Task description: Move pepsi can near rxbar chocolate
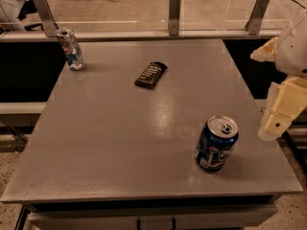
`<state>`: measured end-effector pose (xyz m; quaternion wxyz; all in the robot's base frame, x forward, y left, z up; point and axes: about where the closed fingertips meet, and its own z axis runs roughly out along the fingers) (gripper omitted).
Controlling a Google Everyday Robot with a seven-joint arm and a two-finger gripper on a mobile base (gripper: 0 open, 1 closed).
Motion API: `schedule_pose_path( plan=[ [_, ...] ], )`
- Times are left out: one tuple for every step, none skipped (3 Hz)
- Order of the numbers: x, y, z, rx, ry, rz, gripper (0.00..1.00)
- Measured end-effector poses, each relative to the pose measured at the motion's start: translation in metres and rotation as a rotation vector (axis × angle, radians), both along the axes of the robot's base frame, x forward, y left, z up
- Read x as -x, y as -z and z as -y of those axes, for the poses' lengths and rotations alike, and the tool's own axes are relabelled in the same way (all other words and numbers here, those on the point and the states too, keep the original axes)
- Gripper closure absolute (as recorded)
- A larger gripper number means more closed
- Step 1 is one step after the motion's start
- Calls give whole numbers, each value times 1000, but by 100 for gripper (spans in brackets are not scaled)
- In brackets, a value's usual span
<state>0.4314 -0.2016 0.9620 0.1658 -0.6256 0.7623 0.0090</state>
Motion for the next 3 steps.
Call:
schedule_pose_path(
  plan=[
    [19, 31, -37, -133, -132, -90, 0],
    [39, 52, -68, -209, -226, -152, 0],
    [40, 51, -70, -212, -228, -147, 19]
  ],
)
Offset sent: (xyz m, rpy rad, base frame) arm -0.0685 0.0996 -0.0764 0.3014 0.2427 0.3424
